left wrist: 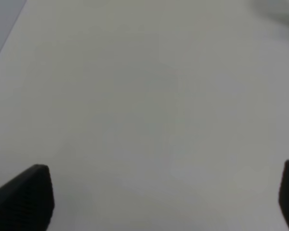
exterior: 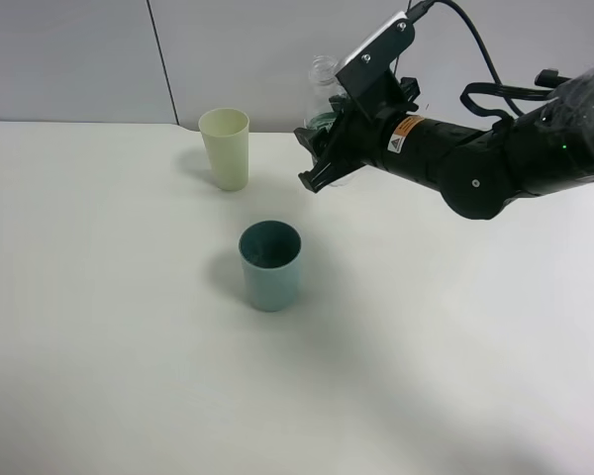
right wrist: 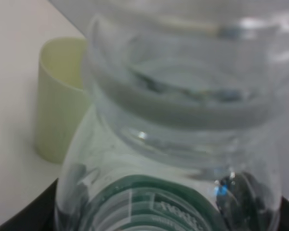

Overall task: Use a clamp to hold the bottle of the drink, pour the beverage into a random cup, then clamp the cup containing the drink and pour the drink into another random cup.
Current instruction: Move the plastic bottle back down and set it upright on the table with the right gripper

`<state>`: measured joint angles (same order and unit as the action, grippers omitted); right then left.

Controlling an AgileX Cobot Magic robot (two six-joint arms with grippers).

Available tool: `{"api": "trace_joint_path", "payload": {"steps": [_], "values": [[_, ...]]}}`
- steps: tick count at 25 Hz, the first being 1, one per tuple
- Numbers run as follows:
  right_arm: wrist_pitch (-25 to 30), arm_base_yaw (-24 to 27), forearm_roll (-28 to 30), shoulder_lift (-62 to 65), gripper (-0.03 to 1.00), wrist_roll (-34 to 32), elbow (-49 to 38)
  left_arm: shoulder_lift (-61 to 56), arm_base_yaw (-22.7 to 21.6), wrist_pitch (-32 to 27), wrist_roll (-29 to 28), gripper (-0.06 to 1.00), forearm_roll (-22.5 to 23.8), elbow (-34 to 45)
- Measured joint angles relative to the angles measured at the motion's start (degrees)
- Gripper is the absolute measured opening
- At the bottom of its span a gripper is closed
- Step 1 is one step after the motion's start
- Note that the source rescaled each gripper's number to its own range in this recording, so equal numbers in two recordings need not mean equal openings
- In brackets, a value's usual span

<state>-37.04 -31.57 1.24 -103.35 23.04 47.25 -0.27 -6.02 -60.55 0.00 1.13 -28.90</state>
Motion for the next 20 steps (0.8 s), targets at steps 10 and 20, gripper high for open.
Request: {"api": "trace_joint_path", "payload": {"steps": [10, 20], "values": [[-3.9, 6.4, 1.8, 0.0, 0.00, -14.7, -6.7, 0.0, 0.0, 0.0, 0.0, 0.81, 0.0, 0.0], [-9.0, 7.9, 1.9, -1.4, 0.00, -15.1, -7.8, 0.0, 0.0, 0.0, 0.0, 0.81, 0.0, 0.0]]}}
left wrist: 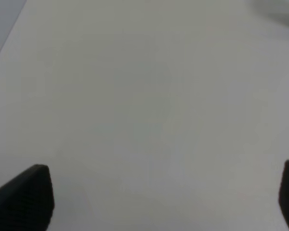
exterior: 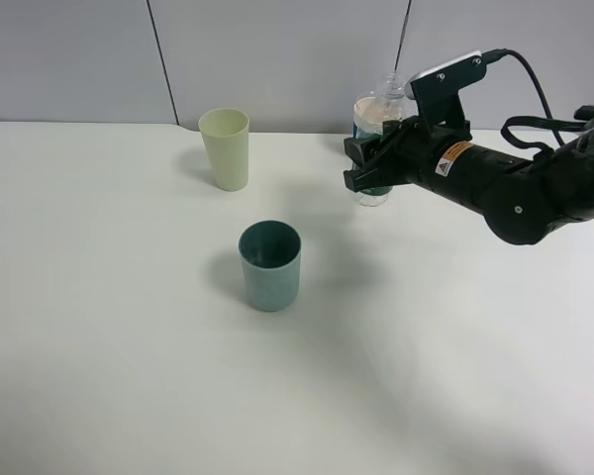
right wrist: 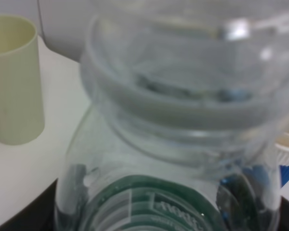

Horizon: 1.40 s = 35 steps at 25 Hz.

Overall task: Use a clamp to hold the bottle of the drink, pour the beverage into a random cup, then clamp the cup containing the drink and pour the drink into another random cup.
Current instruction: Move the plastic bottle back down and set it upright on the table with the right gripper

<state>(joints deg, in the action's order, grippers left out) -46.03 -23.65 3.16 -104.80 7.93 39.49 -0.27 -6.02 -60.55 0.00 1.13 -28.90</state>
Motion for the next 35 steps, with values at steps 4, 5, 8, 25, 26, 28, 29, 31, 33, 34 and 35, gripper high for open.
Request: {"api": "trace_joint_path", "payload": {"steps": [4, 5, 8, 25, 26, 28, 29, 31, 33, 34, 35], "values": [[-3.1, 0.2, 0.1, -4.3, 0.00, -0.1, 0.0, 0.0, 0.0, 0.0, 0.0, 0.81, 0.0, 0.0], [-3.9, 0.2, 0.1, -5.4, 0.00, -0.1, 0.0, 0.0, 0.0, 0.0, 0.0, 0.81, 0.0, 0.0], [-6.8, 0.2, 0.1, -7.9, 0.00, -0.9, -0.1, 0.0, 0.0, 0.0, 0.0, 0.81, 0.0, 0.0], [-5.3, 0.2, 0.1, -10.0, 0.00, -4.1, -0.1, 0.0, 0.0, 0.0, 0.0, 0.81, 0.0, 0.0], [-5.2, 0.2, 0.1, -10.0, 0.00, -4.1, -0.1, 0.0, 0.0, 0.0, 0.0, 0.81, 0.0, 0.0], [-4.9, 0.2, 0.1, -9.9, 0.00, -4.1, -0.1, 0.0, 0.0, 0.0, 0.0, 0.81, 0.0, 0.0], [-4.9, 0.2, 0.1, -9.9, 0.00, -4.1, -0.1, 0.0, 0.0, 0.0, 0.0, 0.81, 0.0, 0.0], [-4.9, 0.2, 0.1, -9.9, 0.00, -4.1, -0.1, 0.0, 0.0, 0.0, 0.0, 0.81, 0.0, 0.0], [-4.9, 0.2, 0.1, -9.9, 0.00, -4.1, -0.1, 0.0, 0.0, 0.0, 0.0, 0.81, 0.0, 0.0], [-4.9, 0.2, 0.1, -9.9, 0.00, -4.1, -0.1, 0.0, 0.0, 0.0, 0.0, 0.81, 0.0, 0.0], [-4.9, 0.2, 0.1, -9.9, 0.00, -4.1, -0.1, 0.0, 0.0, 0.0, 0.0, 0.81, 0.0, 0.0]]}}
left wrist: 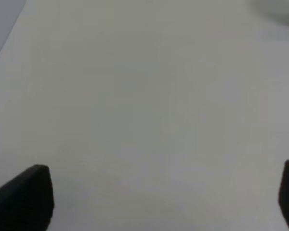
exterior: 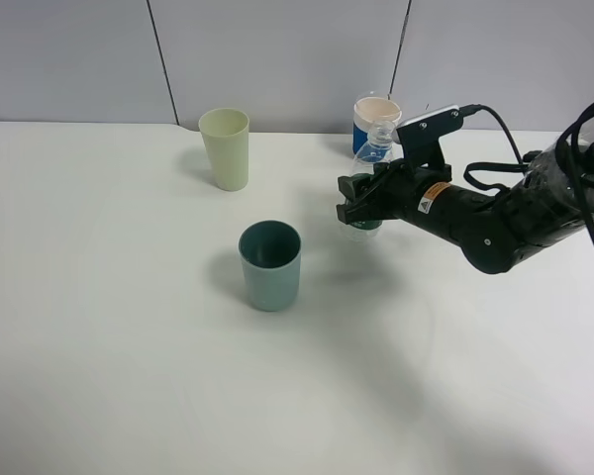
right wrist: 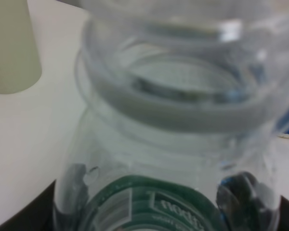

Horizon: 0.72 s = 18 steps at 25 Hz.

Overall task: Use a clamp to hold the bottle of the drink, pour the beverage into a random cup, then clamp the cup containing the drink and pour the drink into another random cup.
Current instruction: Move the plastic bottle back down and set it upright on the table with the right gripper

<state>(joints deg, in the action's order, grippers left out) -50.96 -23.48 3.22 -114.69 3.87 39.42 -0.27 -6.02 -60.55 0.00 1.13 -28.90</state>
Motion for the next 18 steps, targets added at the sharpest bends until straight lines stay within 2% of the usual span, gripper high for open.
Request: {"api": "trace_joint_path", "payload": {"steps": [4, 6, 9, 11, 14, 18], "values": [[0.0, 0.0, 0.0, 0.0, 0.01, 0.0, 0.0, 0.0, 0.0, 0.0, 0.0, 0.81, 0.0, 0.0], [0.6, 0.0, 0.0, 0.0, 0.14, 0.0, 0.0, 0.0, 0.0, 0.0, 0.0, 0.81, 0.0, 0.0], [2.0, 0.0, 0.0, -0.1, 0.47, 0.1, 0.0, 0.0, 0.0, 0.0, 0.0, 0.81, 0.0, 0.0], [1.7, 0.0, 0.0, -0.1, 0.62, 1.2, 0.0, 0.0, 0.0, 0.0, 0.0, 0.81, 0.0, 0.0], [1.7, 0.0, 0.0, 0.0, 0.68, 3.0, 0.0, 0.0, 0.0, 0.0, 0.0, 0.81, 0.0, 0.0], [2.3, 0.0, 0.0, 2.0, 0.70, 3.5, 0.0, 0.0, 0.0, 0.0, 0.0, 0.81, 0.0, 0.0]]}}
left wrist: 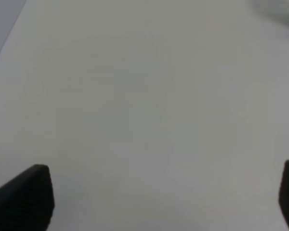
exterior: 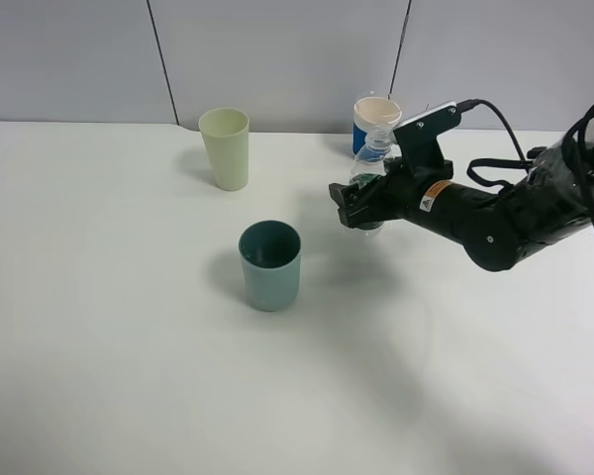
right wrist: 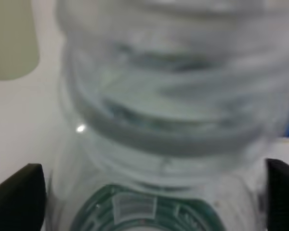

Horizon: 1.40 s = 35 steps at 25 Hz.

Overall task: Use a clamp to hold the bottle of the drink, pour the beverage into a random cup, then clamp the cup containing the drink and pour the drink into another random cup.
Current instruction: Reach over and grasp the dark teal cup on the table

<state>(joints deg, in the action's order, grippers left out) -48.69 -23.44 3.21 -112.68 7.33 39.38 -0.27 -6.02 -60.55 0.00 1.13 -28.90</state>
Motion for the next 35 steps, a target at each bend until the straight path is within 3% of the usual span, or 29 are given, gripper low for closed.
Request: {"api": "trace_joint_path", "payload": {"steps": [5, 21, 35], "values": [[2.9, 0.0, 0.0, 5.1, 0.70, 0.1, -0.1, 0.0, 0.0, 0.0, 0.0, 0.81, 0.0, 0.0], [20.7, 0.3, -0.7, 26.0, 0.70, 0.1, -0.2, 0.0, 0.0, 0.0, 0.0, 0.81, 0.0, 0.0], [37.7, 15.0, -0.9, 45.9, 0.70, -0.4, -0.2, 0.0, 0.0, 0.0, 0.0, 0.81, 0.0, 0.0]]}}
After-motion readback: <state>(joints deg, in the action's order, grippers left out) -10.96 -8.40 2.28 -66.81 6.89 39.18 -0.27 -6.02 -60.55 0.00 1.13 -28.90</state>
